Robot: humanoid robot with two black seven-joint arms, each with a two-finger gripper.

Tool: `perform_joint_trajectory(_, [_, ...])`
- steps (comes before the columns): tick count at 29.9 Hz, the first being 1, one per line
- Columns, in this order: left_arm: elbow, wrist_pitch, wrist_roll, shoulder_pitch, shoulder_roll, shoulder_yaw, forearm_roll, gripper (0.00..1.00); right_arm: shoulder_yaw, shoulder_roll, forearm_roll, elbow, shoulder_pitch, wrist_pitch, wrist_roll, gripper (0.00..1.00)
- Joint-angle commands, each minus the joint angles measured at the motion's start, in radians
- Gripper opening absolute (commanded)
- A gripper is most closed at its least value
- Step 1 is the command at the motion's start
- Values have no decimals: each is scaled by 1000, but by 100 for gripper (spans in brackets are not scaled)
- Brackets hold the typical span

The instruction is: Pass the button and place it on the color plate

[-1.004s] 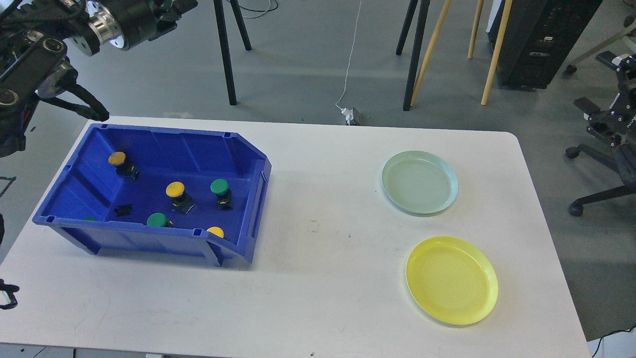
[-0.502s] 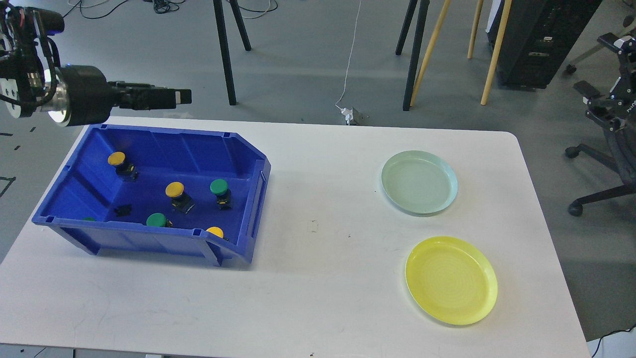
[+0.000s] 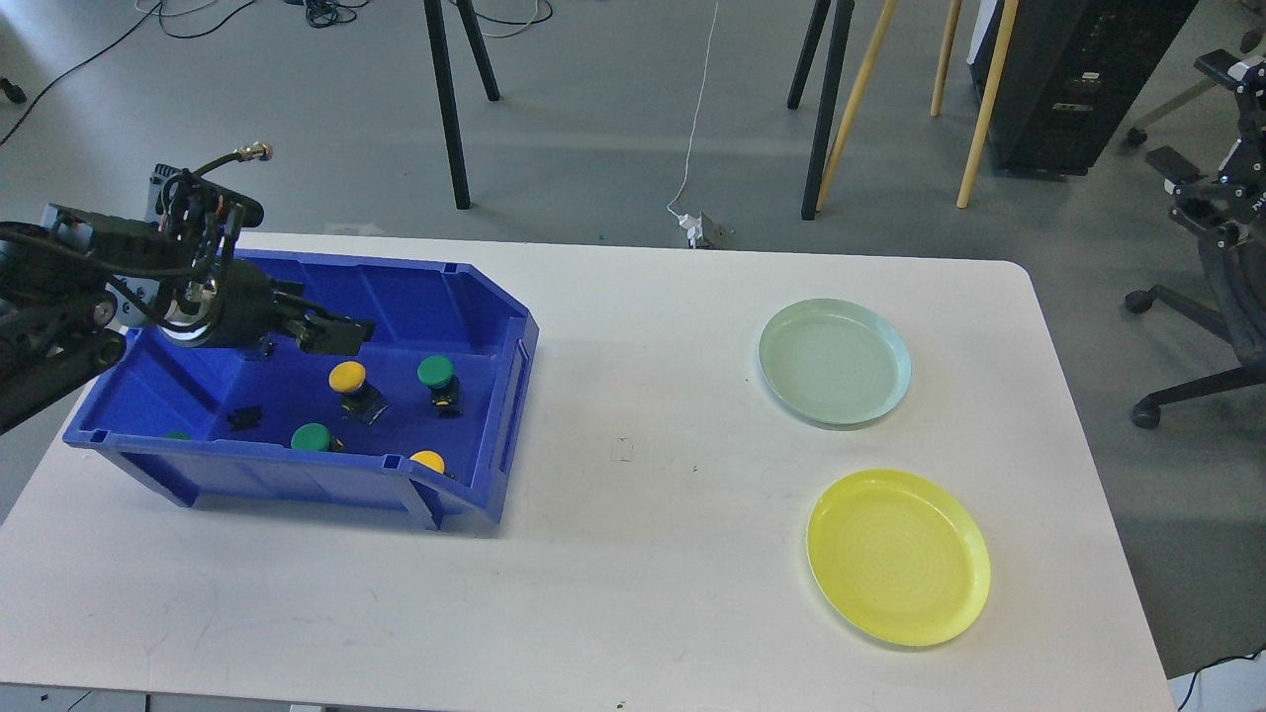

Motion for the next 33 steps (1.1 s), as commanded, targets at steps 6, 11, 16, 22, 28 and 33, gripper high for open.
perform_joint_trajectory(6, [115,-1,-14,43,-94,15,4,100,-1,2,-23,0,-4,0,0,99])
perform_joint_trajectory(11, [182,0,-31,61,-137,31,3,100,-6,4,-23,0,-7,0,0,99])
perform_joint_trajectory(16, [233,4,-53,81,-162,32,4,100,-8,4,-26,0,-10,0,0,99])
perform_joint_trajectory(22, [271,42,-79,89,-200,54,35,92,-6,4,-40,0,-10,0,0,99])
perform_joint_trajectory(28, [273,51,-79,88,-200,80,40,72,-6,5,-42,0,-11,0,0,99])
perform_joint_trajectory(33, [270,43,-77,86,-200,80,40,46,-8,13,-42,2,-10,0,0,99])
